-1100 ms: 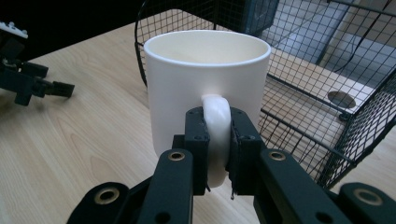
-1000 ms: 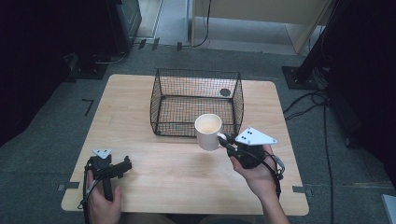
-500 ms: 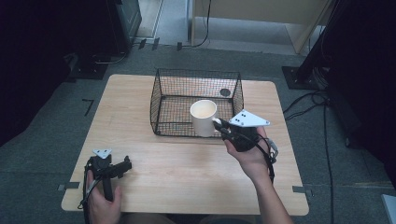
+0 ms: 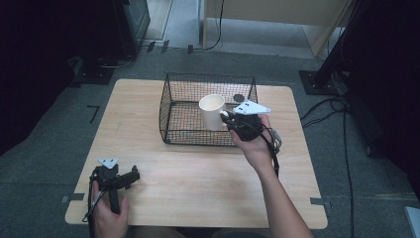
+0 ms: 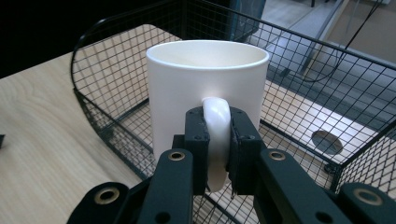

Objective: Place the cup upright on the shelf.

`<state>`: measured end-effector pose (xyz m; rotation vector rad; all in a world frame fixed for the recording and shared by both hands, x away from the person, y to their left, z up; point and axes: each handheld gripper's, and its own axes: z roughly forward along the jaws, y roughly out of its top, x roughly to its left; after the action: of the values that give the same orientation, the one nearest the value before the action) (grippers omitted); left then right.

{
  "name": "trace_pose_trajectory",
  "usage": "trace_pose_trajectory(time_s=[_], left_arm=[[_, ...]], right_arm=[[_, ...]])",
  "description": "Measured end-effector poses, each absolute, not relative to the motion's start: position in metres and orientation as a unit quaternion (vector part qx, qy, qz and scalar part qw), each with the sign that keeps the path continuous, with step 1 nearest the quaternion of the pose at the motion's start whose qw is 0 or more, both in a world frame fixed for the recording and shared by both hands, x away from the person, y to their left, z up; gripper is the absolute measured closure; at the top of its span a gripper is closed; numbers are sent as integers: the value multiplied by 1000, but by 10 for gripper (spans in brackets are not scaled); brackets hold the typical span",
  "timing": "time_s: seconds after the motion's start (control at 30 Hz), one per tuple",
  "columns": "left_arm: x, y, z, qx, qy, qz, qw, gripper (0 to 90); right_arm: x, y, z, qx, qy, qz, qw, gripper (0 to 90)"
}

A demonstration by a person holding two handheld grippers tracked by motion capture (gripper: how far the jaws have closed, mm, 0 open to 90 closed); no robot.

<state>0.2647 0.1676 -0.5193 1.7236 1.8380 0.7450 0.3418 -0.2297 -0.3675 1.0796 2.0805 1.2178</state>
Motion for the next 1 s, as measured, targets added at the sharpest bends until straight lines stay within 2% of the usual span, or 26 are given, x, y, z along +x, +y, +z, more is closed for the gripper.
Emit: trace_pose_trajectory(time_s=[0.37, 1.0], left_arm=[[265, 168, -519, 636, 676, 274, 253, 18], [265, 168, -519, 635, 676, 274, 253, 17]], right_arm=[[388, -223, -384, 388, 772, 427, 265, 807], [445, -223, -413, 342, 802, 431, 233, 807]])
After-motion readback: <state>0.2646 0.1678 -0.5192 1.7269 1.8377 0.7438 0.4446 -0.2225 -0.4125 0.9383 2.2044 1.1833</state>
